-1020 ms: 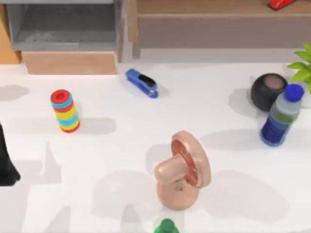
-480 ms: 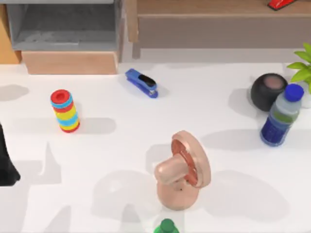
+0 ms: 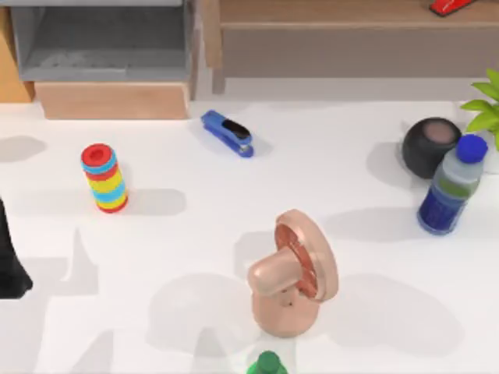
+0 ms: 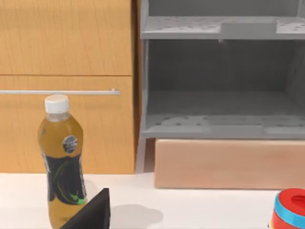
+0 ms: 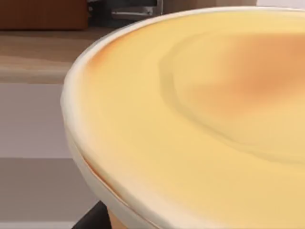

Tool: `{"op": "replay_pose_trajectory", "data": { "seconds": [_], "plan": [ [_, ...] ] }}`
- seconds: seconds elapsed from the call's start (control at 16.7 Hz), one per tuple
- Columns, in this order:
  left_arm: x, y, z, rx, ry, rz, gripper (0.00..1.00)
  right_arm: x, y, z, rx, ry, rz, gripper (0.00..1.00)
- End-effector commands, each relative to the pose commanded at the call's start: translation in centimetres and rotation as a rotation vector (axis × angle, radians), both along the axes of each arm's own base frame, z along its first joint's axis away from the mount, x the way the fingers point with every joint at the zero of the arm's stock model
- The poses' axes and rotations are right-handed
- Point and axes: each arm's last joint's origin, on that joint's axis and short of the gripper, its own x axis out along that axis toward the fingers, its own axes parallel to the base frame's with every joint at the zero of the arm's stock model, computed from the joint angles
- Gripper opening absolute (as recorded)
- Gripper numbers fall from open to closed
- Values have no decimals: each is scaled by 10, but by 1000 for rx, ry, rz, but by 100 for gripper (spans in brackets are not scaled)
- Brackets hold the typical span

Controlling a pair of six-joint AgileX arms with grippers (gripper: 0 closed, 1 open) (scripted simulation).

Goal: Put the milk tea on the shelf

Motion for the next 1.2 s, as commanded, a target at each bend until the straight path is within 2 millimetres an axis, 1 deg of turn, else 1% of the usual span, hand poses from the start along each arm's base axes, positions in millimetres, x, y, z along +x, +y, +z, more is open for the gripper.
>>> {"op": "replay_pose_trajectory", "data": {
  "seconds": [0.18,0.3,0.48,0.6,0.72,0.84,1.02,1.2],
  "plan": [
    [0,0,0,0,0,0,100,10,5,28,-22,-18,-97,0],
    [0,0,0,0,0,0,100,19,15,49,-26,-20,-167,0],
    [0,0,0,0,0,0,100,33,38,80,-18,-12,-266,0],
    [0,0,0,0,0,0,100,44,61,99,-4,7,-315,0],
    [0,0,0,0,0,0,100,58,91,119,9,26,-337,0],
    [0,0,0,0,0,0,100,72,130,138,22,50,-330,0],
    [0,0,0,0,0,0,100,92,204,159,39,105,-263,0],
    [0,0,0,0,0,0,100,103,284,176,44,154,-161,0]
  ]
}}
